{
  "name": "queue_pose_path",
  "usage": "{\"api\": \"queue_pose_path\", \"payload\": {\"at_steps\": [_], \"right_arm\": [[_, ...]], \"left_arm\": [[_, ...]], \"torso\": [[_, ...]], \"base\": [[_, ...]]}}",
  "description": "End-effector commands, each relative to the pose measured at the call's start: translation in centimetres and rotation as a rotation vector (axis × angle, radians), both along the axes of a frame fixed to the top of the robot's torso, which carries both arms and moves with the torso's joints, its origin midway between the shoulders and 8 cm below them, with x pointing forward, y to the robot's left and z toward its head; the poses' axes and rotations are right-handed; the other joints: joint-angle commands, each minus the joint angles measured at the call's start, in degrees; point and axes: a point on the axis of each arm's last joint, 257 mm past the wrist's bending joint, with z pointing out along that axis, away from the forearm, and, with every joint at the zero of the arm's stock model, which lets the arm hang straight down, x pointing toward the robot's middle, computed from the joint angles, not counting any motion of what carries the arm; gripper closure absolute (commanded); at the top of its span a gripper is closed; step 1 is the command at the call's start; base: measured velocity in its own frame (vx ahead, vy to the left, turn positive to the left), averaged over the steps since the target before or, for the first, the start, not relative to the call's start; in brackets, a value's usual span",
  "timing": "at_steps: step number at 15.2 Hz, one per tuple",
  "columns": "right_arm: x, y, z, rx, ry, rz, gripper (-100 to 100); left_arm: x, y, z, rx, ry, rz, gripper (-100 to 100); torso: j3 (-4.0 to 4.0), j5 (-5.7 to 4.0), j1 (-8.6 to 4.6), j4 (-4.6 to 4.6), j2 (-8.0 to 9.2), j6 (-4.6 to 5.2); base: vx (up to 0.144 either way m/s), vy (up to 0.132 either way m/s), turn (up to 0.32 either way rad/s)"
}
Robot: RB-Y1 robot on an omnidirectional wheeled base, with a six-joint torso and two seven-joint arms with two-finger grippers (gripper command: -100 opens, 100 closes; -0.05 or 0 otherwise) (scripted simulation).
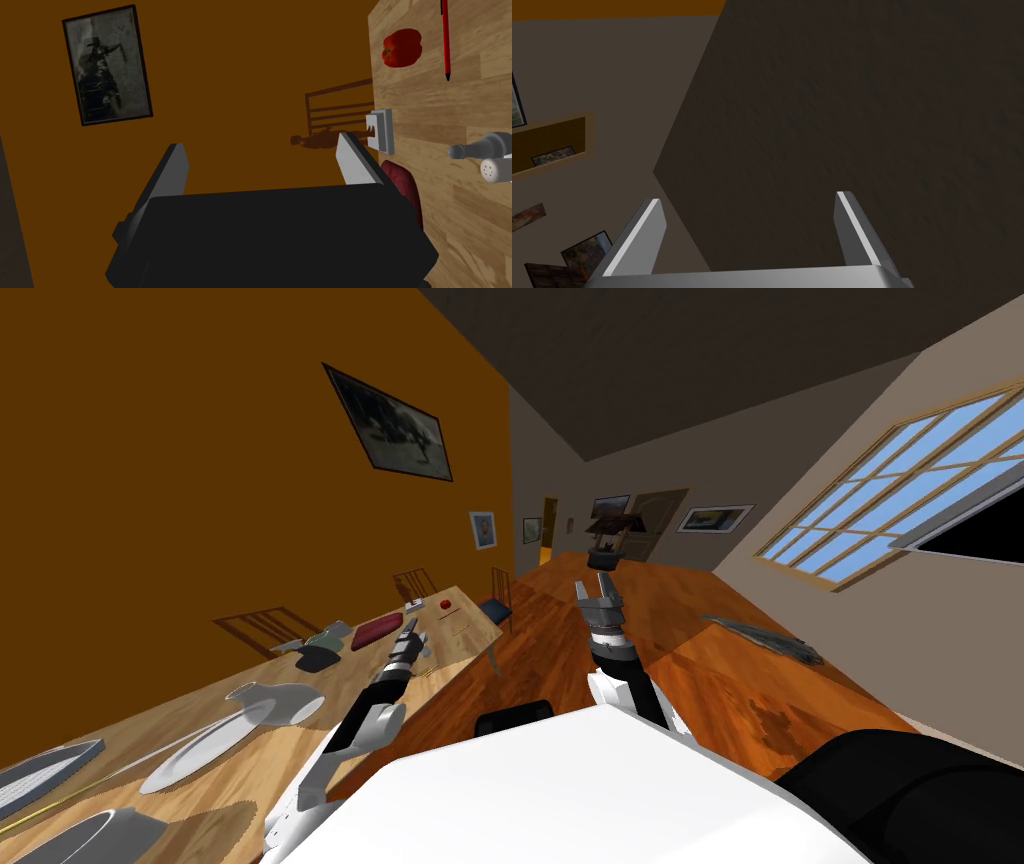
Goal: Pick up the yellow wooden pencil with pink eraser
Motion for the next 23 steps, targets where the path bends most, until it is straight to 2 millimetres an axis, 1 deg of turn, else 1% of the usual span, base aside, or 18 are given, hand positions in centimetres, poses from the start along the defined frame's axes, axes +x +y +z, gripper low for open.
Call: {"api": "queue_pose_path", "payload": {"at_steps": [1, 3, 4, 6, 7, 8, 9, 10, 11, 12, 13, 14, 16, 17, 19, 20, 22, 23], "right_arm": [[0.0, 0.0, 0.0, 0.000, 0.000, 0.000, 0], [0.0, 0.0, 0.0, 0.000, 0.000, 0.000, 0], [0.0, 0.0, 0.0, 0.000, 0.000, 0.000, 0], [0.0, 0.0, 0.0, 0.000, 0.000, 0.000, 0], [0.0, 0.0, 0.0, 0.000, 0.000, 0.000, 0], [0.0, 0.0, 0.0, 0.000, 0.000, 0.000, 0], [0.0, 0.0, 0.0, 0.000, 0.000, 0.000, 0], [0.0, 0.0, 0.0, 0.000, 0.000, 0.000, 0], [0.0, 0.0, 0.0, 0.000, 0.000, 0.000, 0], [0.0, 0.0, 0.0, 0.000, 0.000, 0.000, 0], [0.0, 0.0, 0.0, 0.000, 0.000, 0.000, 0], [0.0, 0.0, 0.0, 0.000, 0.000, 0.000, 0], [0.0, 0.0, 0.0, 0.000, 0.000, 0.000, 0], [0.0, 0.0, 0.0, 0.000, 0.000, 0.000, 0], [0.0, 0.0, 0.0, 0.000, 0.000, 0.000, 0], [0.0, 0.0, 0.0, 0.000, 0.000, 0.000, 0], [0.0, 0.0, 0.0, 0.000, 0.000, 0.000, 0], [0.0, 0.0, 0.0, 0.000, 0.000, 0.000, 0]], "left_arm": [[0.5, 1.5, -2.1, -0.029, 0.066, 0.017, -100], [0.5, 1.6, -2.7, -0.031, 0.089, 0.019, -100], [1.0, 2.8, -4.0, -0.057, 0.131, 0.034, -100], [1.0, 3.0, -4.9, -0.060, 0.159, 0.038, -100], [1.4, 4.3, -6.1, -0.089, 0.197, 0.055, -100], [1.3, 4.4, -6.9, -0.092, 0.224, 0.060, -100], [1.2, 4.4, -7.1, -0.093, 0.230, 0.061, -100], [1.7, 5.5, -7.9, -0.124, 0.263, 0.076, -100], [1.4, 5.8, -9.0, -0.128, 0.294, 0.085, -100], [1.4, 5.8, -9.2, -0.129, 0.300, 0.085, -100], [1.7, 6.9, -9.9, -0.163, 0.327, 0.102, -100], [1.4, 7.1, -10.9, -0.166, 0.353, 0.110, -100], [1.3, 7.1, -11.3, -0.169, 0.369, 0.112, -100], [1.4, 8.4, -12.6, -0.207, 0.409, 0.136, -100], [1.1, 8.4, -13.4, -0.211, 0.437, 0.139, -100], [1.2, 9.6, -14.4, -0.252, 0.469, 0.164, -100], [0.8, 9.6, -15.3, -0.257, 0.504, 0.168, -100], [1.0, 10.5, -15.9, -0.299, 0.524, 0.188, -100]], "torso": [[0.00, 0.00, 0.00, 0.00, 0.00, 0.00], [0.02, 0.00, 0.02, 0.01, 0.03, 0.02], [0.01, 0.00, 0.01, 0.01, 0.02, 0.00], [0.00, 0.00, 0.03, 0.00, 0.00, 0.01], [-0.01, 0.00, 0.00, 0.00, -0.02, 0.01], [0.00, 0.00, 0.02, 0.00, -0.01, 0.02], [0.00, 0.01, 0.05, 0.00, 0.00, 0.02], [0.00, 0.01, 0.02, 0.00, -0.01, 0.00], [-0.01, 0.00, 0.02, 0.00, -0.01, 0.02], [0.00, 0.00, 0.02, 0.00, 0.00, 0.02], [-0.01, 0.00, -0.01, 0.00, -0.01, 0.01], [-0.01, 0.00, 0.00, 0.00, -0.02, 0.03], [-0.01, 0.00, 0.00, 0.00, -0.02, 0.00], [-0.01, -0.01, -0.04, 0.00, -0.02, 0.00], [-0.01, 0.00, -0.01, 0.00, -0.01, 0.02], [-0.01, 0.00, -0.02, 0.00, -0.01, 0.01], [0.00, 0.00, 0.02, 0.00, 0.00, 0.01], [0.00, 0.00, 0.01, 0.00, -0.01, 0.01]], "base": [[-0.026, 0.034, -0.073], [-0.026, 0.038, -0.061], [-0.021, 0.037, -0.069], [-0.016, 0.036, -0.054], [-0.021, 0.041, -0.086], [-0.024, 0.048, -0.094], [-0.017, 0.036, -0.031], [-0.019, 0.037, -0.059], [-0.022, 0.039, -0.087], [-0.018, 0.029, -0.039], [-0.022, 0.033, -0.066], [-0.021, 0.038, -0.093], [-0.014, 0.028, -0.021], [-0.019, 0.029, -0.055], [-0.022, 0.033, -0.079], [-0.019, 0.036, -0.078], [-0.021, 0.039, -0.059], [-0.022, 0.036, -0.071]]}}
